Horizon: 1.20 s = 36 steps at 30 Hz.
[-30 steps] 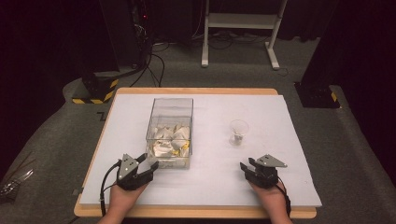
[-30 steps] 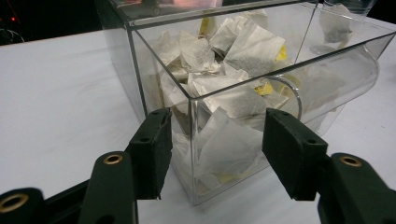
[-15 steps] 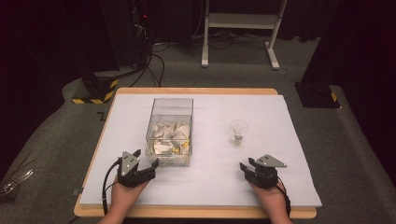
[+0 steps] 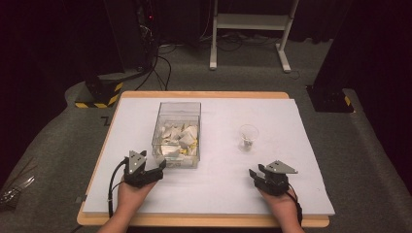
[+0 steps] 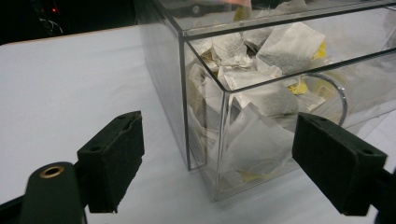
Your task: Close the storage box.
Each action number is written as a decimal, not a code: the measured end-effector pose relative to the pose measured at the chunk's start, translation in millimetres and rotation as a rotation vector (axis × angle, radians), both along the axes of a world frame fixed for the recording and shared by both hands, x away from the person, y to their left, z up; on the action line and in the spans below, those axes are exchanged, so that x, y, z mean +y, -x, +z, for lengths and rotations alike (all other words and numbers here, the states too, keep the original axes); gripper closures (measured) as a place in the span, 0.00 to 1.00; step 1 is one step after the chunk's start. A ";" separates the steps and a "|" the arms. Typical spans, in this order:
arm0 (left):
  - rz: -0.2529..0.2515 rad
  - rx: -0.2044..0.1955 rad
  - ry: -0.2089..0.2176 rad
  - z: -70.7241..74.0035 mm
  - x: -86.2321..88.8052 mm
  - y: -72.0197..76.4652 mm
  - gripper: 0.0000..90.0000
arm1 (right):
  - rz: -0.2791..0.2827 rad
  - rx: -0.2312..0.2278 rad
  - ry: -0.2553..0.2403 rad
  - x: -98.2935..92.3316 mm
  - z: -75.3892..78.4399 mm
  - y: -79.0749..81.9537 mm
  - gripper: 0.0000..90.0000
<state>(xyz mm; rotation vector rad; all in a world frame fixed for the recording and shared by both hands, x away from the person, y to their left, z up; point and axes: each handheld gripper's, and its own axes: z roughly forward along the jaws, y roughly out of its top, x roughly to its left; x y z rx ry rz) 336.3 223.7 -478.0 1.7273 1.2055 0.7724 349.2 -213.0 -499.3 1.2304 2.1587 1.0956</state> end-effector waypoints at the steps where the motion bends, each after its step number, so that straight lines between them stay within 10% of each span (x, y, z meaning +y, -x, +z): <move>1: 0.004 0.000 0.000 0.1 -0.4 -1.4 0.19 | 0.000 0.002 -0.001 -0.1 -0.1 -0.3 0.61; 36: 0.067 0.043 0.038 -7.7 -5.4 -48.3 0.24 | 0.002 0.008 -0.007 -0.7 -0.4 -0.6 0.60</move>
